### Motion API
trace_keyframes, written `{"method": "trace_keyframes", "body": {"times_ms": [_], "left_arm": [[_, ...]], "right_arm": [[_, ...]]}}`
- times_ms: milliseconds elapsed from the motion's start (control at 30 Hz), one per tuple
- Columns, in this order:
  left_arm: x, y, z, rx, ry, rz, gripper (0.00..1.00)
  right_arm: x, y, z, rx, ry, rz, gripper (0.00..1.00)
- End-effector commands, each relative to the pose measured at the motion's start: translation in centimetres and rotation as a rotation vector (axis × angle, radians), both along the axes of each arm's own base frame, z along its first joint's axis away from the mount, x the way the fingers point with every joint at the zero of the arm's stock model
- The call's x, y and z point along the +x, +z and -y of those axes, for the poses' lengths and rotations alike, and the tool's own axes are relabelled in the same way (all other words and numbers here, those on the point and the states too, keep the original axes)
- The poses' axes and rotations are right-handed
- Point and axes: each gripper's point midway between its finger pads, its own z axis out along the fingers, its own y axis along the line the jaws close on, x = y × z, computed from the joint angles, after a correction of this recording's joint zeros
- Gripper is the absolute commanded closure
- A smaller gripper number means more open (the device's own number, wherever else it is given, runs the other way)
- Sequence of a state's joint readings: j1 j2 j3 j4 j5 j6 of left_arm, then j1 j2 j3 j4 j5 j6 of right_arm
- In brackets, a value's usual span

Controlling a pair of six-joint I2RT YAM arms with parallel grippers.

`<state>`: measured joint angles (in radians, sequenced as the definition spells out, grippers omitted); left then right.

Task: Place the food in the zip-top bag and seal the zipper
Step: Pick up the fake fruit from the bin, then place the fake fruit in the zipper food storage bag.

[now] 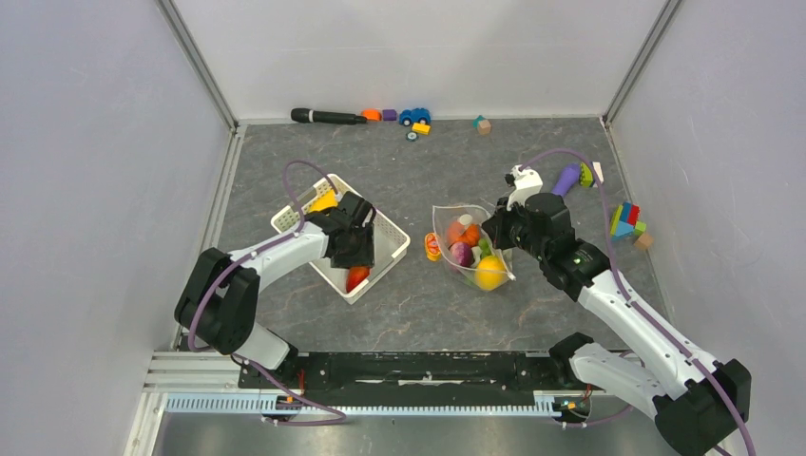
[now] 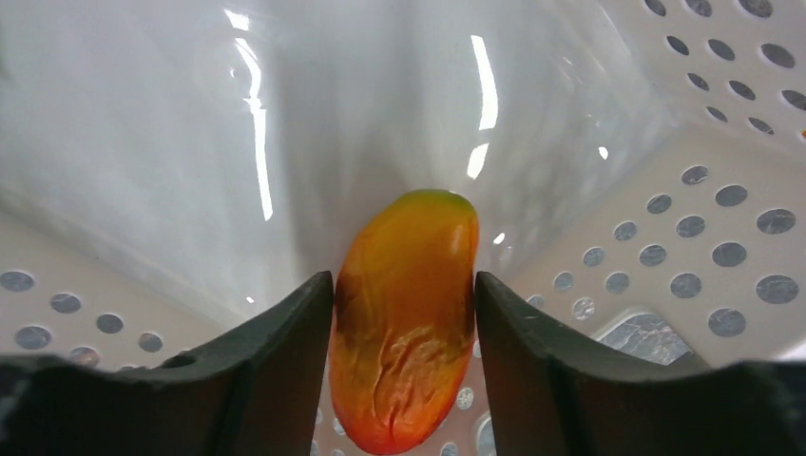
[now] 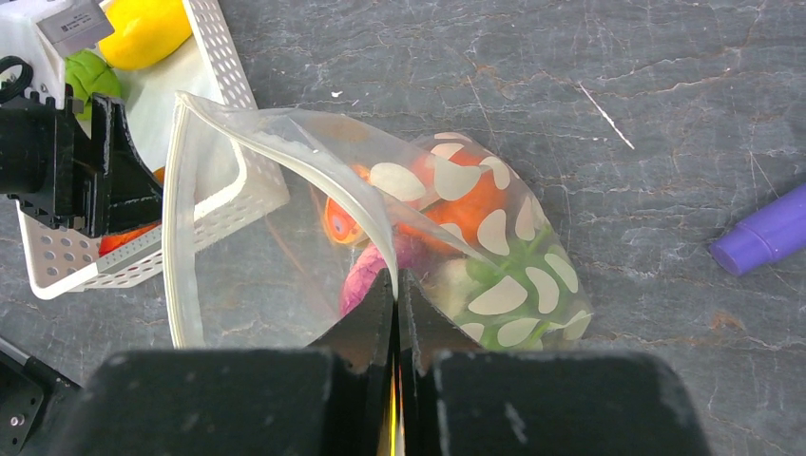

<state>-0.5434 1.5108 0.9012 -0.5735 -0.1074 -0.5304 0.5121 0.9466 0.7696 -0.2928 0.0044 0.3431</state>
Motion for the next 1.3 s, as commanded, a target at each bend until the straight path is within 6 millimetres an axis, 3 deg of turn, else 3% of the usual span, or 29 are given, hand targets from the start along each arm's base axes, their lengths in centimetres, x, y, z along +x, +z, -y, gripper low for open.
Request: {"method": "trace_keyframes", "body": {"times_ms": [0,167,500,700,967,1167,1267], "left_arm": [[-0.4,0.1,0.8,-0.059,0.035,-0.021,0.43],[0.1,1.0,0.9,-0.077,0.050,0.011,0.70],[1.9,4.0,-0.1,-0.060,0.130,0.135,0.97],[3.8,8.9,0.3,-0.129,0.165,0.287,0.98],[4.4,16.5,3.8,-0.386,0.045,0.496,0.98],[2.7,22.6,8.6,-0.526,-0.183,0.671,0.98],[1.6,24.7,11.5,-0.571,-0.300,0.749,0.98]], "right_arm": [[0.5,1.0,0.4,0.002,-0.023,0.040,0.97],[0.5,0.9,0.6,-0.003,-0.033,0.036,0.97],[0.3,1.1,0.9,-0.005,-0.040,0.037,0.97],[0.2,1.6,1.1,-0.002,-0.051,0.052,0.97],[0.0,1.7,0.9,0.009,-0.043,0.040,0.98],[0.2,2.5,0.6,0.020,-0.031,0.045,1.00],[0.3,2.8,0.6,0.024,-0.041,0.043,1.00]]}}
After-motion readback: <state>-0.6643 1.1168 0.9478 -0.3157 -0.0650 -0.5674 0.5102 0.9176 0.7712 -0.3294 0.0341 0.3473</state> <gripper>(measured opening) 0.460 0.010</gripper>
